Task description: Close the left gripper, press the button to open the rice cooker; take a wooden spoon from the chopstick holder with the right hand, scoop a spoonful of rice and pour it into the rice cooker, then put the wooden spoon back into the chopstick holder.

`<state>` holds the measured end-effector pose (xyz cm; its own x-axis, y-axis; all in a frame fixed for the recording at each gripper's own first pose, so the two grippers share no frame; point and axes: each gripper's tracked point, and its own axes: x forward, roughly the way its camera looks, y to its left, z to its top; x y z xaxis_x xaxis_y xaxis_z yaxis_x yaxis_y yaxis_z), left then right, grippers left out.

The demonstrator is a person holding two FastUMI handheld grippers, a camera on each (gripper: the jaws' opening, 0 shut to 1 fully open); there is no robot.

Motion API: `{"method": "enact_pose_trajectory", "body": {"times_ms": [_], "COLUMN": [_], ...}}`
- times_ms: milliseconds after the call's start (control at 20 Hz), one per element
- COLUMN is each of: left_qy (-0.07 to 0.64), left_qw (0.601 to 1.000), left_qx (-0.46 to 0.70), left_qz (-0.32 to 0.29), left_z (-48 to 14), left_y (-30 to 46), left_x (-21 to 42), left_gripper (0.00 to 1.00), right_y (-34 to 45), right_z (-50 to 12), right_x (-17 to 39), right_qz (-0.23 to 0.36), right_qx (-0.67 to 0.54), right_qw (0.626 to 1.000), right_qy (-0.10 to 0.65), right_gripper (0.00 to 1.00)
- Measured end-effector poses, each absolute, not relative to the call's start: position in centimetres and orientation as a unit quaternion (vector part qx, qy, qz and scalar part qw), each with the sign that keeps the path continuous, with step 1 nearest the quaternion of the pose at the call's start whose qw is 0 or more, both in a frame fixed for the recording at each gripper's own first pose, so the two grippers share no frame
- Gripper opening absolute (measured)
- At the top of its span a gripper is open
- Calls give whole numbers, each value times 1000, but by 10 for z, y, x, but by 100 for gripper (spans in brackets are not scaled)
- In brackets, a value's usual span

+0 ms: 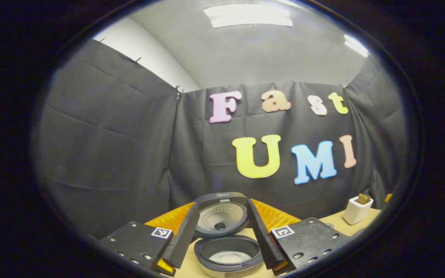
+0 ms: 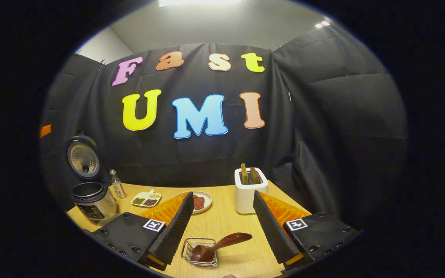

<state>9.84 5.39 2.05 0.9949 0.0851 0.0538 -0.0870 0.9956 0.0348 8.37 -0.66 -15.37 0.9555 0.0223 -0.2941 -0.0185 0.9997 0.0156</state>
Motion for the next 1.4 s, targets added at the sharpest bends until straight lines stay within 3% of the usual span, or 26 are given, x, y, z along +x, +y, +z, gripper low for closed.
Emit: {"method": "enact_pose_trajectory", "body": {"times_ms": [200, 250, 300, 550, 600, 650, 700, 800, 850, 900, 1000, 1200, 1400], "left_qy": [-25, -22, -20, -17, -15, -12, -10, -4, -2, 1, 6, 6, 8], "left_qw": [998, 998, 998, 997, 997, 997, 997, 997, 997, 997, 998, 998, 998], "left_qx": [24, 25, 26, 40, 43, 46, 50, 51, 48, 46, 46, 46, 40], "left_qz": [52, 55, 58, 61, 58, 57, 57, 58, 57, 55, 52, 50, 56], "left_z": [23, 21, 20, 24, 22, 20, 19, 16, 13, 10, 6, 5, 3], "left_y": [63, 66, 68, 70, 68, 68, 67, 68, 66, 65, 64, 68, 78], "left_x": [84, 82, 80, 72, 70, 69, 67, 66, 64, 63, 61, 61, 60], "left_gripper": [78, 77, 77, 78, 78, 78, 78, 79, 79, 78, 77, 78, 77], "right_y": [-15, -17, -19, -17, -15, -11, -7, 1, 4, 8, 16, 19, 18], "right_z": [-185, -193, -201, -242, -249, -255, -262, -271, -277, -283, -291, -293, -286], "right_x": [87, 87, 86, 78, 76, 74, 71, 67, 65, 62, 57, 56, 57], "right_qz": [0, -4, -8, -13, -12, -10, -8, -5, -3, 1, 7, -6, -14], "right_qx": [33, 41, 50, 113, 130, 147, 163, 185, 190, 195, 206, 223, 198], "right_qw": [983, 981, 978, 960, 955, 949, 944, 935, 930, 927, 918, 909, 917], "right_qy": [183, 192, 202, 255, 266, 278, 288, 304, 313, 321, 339, 353, 345], "right_gripper": [98, 93, 98, 98, 93, 98, 93, 97, 89, 96, 83, 24, 11]}}
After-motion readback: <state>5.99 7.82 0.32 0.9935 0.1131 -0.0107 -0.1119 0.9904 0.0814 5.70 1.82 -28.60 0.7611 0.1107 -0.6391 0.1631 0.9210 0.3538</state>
